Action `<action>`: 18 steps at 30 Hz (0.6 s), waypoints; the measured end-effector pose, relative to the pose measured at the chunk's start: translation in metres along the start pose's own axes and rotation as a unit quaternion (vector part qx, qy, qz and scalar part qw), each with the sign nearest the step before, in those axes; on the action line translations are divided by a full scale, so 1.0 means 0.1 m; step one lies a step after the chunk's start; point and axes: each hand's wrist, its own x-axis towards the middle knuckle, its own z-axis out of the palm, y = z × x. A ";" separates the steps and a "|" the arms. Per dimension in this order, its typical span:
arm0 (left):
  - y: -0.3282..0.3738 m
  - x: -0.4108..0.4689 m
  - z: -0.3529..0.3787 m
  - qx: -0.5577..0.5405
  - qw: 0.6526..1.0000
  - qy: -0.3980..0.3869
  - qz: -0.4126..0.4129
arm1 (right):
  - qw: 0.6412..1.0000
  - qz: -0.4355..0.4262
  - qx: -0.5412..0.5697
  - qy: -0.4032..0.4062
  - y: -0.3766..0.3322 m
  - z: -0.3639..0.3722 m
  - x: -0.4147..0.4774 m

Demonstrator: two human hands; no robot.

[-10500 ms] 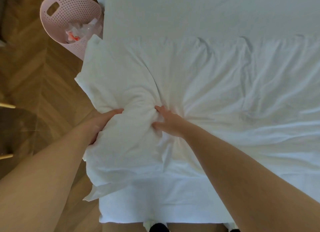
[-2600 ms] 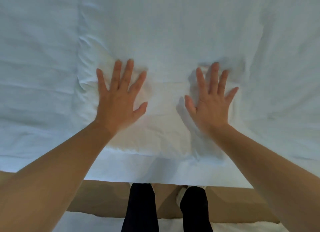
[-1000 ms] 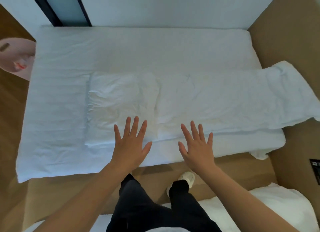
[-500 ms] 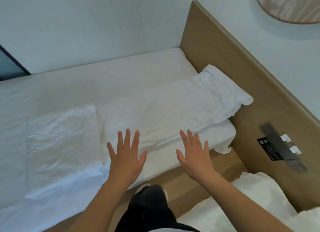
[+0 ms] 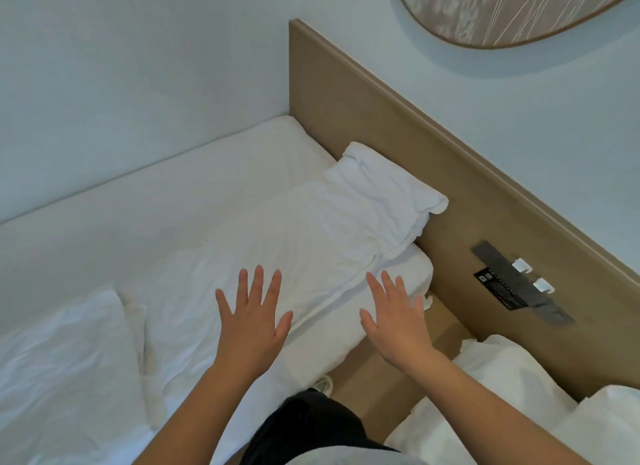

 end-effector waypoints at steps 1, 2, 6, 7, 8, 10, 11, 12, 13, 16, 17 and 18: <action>0.02 0.12 -0.07 -0.004 1.000 0.005 -0.002 | 1.000 0.001 0.002 0.000 0.04 -0.05 0.09; 0.03 0.24 -0.14 -0.003 1.000 0.009 -0.001 | 1.000 0.004 0.001 0.003 0.08 -0.10 0.18; 0.16 0.71 -0.30 0.026 0.999 0.017 0.040 | 0.999 0.036 0.011 0.018 0.34 -0.28 0.51; 0.21 0.83 -0.31 0.033 0.998 0.019 0.050 | 0.999 0.045 0.017 0.020 0.43 -0.31 0.58; 0.28 0.95 -0.33 0.042 0.997 0.020 0.057 | 0.998 0.052 0.020 0.019 0.52 -0.34 0.66; 0.45 1.16 -0.35 0.047 0.997 0.023 0.058 | 0.998 0.061 0.026 0.015 0.74 -0.37 0.82; 0.56 1.26 -0.35 0.046 0.997 0.028 0.053 | 0.997 0.065 0.030 0.012 0.86 -0.39 0.91; 0.67 1.36 -0.33 0.048 0.998 0.023 0.046 | 0.997 0.071 0.036 0.008 0.99 -0.40 1.01; 0.79 1.47 -0.29 0.047 0.998 0.011 0.037 | 0.996 0.075 0.048 0.001 1.13 -0.41 1.12; 1.19 1.78 -0.17 0.017 1.000 0.001 0.012 | 0.992 0.072 0.107 -0.005 1.57 -0.46 1.51; 1.35 1.89 -0.14 0.013 1.000 0.004 0.003 | 0.989 0.069 0.128 -0.001 1.74 -0.48 1.66; 1.51 2.00 -0.10 0.013 1.000 -0.003 -0.003 | 0.988 0.066 0.142 -0.003 1.92 -0.52 1.81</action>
